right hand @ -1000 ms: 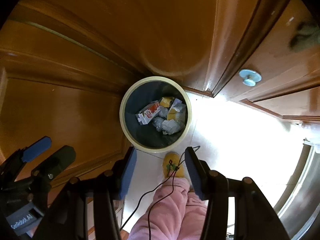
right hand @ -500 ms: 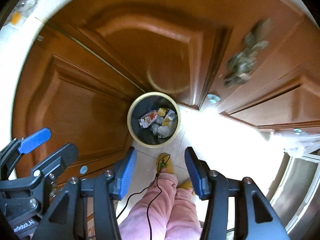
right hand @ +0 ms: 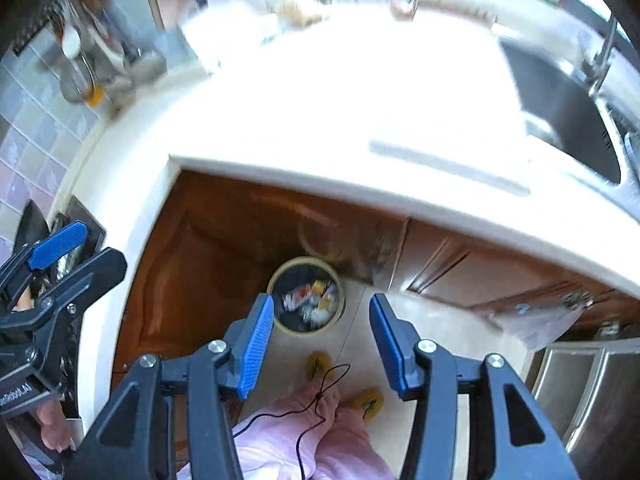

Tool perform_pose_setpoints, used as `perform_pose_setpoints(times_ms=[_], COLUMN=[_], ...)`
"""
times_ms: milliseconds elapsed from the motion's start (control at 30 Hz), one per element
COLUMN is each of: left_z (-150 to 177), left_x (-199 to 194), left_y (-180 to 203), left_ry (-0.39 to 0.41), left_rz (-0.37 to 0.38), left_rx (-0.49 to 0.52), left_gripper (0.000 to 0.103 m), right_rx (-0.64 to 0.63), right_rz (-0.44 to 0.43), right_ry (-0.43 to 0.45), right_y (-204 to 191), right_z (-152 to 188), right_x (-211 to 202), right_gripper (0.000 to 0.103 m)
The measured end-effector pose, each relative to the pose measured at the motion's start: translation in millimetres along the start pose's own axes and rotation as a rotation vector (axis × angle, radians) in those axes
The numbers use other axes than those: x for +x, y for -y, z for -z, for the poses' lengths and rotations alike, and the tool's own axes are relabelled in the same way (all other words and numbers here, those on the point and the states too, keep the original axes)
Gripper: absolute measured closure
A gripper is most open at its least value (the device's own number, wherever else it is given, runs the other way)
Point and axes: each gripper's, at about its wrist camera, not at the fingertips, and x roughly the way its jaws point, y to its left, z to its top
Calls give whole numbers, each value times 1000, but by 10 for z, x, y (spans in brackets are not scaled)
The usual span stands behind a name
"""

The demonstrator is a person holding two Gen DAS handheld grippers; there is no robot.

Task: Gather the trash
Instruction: 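Raise both tools back up toward the counter, then grasp the straw-fibre ball with the left tool while the right tool grasps the green-pink pouch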

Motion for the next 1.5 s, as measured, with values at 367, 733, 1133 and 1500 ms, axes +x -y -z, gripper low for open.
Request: perform_pose_setpoints(times_ms=[367,733,1133,1500], left_z=[-654,-1687,-3136,-3966], left_x=[-466,-138,1418,2895], left_y=[296,209,105,-329], left_ry=[136,189,64,-96], left_rz=[-28,-122,-177,-124], left_rx=[18,46,72,-63], left_gripper=[11,6,6,6], right_rx=[-14,53,174,267], right_rz=[60,52,5,-41], right_ry=[186,253,188,73], right_y=[378,799,1484,1861], right_z=[-538,-1446,-3121,-4358], right_x=[-937,-1056,-247,1107], right_gripper=[53,41,36,36])
